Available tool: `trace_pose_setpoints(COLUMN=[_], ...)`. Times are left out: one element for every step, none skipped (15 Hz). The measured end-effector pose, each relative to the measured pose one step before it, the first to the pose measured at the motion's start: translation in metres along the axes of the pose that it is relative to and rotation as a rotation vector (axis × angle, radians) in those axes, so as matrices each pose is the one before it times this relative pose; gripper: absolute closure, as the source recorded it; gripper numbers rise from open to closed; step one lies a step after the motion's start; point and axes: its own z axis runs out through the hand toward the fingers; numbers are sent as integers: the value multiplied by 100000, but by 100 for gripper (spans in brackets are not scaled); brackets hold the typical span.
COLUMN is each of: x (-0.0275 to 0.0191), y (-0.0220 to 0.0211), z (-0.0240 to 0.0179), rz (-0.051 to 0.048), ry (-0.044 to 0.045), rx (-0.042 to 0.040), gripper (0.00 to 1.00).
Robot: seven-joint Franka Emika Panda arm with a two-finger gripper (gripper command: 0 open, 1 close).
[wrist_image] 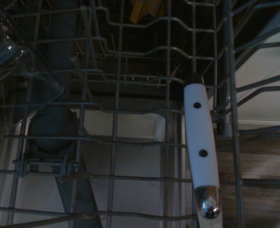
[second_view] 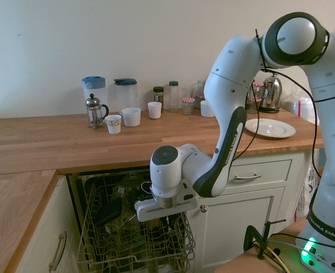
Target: Put the spoon in the dishwasher
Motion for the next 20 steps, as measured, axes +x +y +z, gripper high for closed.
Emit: trace_pose_setpoints(x=[-77, -170, -220, -139, -57, 38, 200, 175, 14, -12, -107, -173, -79, -27, -34, -63, -47, -31, -37, -80], y=[-149, -119, -77, -154, -140, -124, -224, -81, -34, 58, 149, 92, -24, -10, -7, 1, 0, -23, -32, -38], z=[651, 622, 525, 443, 383, 291, 351, 367, 395, 397, 302, 123, -21, 5, 1, -15, -14, -25, -59, -124], rz=[-17, -397, -396, -265, -241, 39, 163, 229, -70, -315, -331, -315, -207, -67, 4, 1, 154, 242, 186, 59], ry=[-439, -279, 234, 516, 644, 761, 783, 576, 503, 349, 370, 39, 140, 126, 104, 44, -22, 31, 27, -58], rx=[-319, -188, -308, -68, 96, 168, 474, 160, 30, -25, -247, -81, 218, 149, 98, 51, -34, 14, 106, 216], gripper=[100, 100, 100, 100, 100, 100, 100, 100, 0, 0, 0, 0, 0, 0, 0, 0, 0, 0, 0, 0])
